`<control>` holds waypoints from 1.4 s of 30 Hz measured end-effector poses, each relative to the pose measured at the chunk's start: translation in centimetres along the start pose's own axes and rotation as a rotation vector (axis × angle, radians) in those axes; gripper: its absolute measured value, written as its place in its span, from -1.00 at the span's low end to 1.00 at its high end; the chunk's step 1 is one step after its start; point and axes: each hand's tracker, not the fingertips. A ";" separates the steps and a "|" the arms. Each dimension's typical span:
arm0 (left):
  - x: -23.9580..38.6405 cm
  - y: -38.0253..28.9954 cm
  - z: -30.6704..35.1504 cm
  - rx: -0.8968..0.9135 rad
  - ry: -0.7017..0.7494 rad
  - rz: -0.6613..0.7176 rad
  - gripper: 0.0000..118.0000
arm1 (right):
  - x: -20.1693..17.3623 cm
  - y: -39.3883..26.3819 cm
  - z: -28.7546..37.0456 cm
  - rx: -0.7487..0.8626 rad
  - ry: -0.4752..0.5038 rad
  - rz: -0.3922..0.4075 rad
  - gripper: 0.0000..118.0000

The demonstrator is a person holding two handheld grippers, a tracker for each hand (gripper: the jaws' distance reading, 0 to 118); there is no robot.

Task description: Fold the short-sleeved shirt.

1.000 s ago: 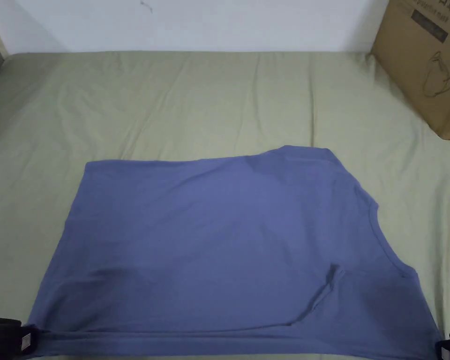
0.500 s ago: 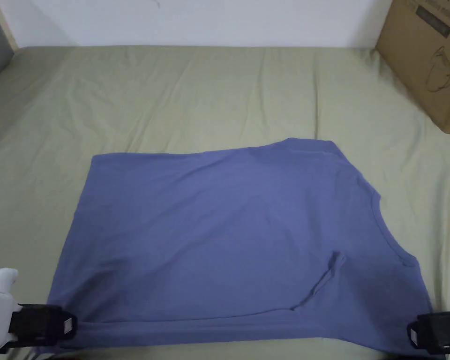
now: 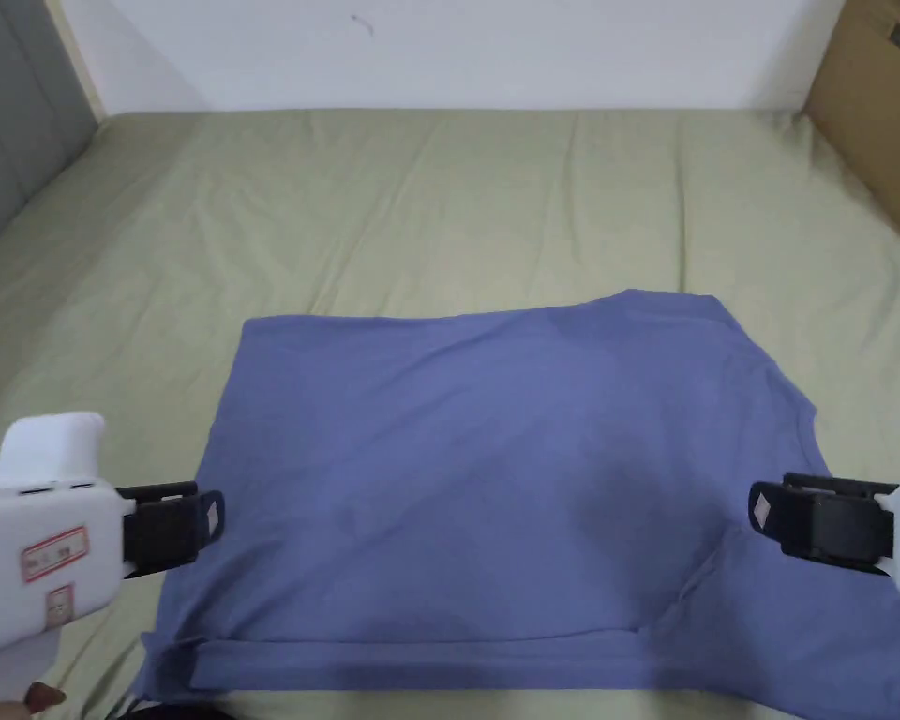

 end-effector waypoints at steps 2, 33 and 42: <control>-0.7 -0.5 -1.0 -0.029 -0.001 0.049 -1.00 | -0.7 0.1 -0.7 0.009 0.013 -0.024 -1.00; -6.4 -5.1 -7.0 -0.406 0.020 0.031 -0.91 | 7.5 -2.0 -1.9 -0.256 -0.075 -0.076 -1.00; -6.5 -4.0 -5.0 -0.330 -0.032 0.112 -0.91 | 12.4 -5.4 -6.1 -0.526 -0.130 -0.055 0.96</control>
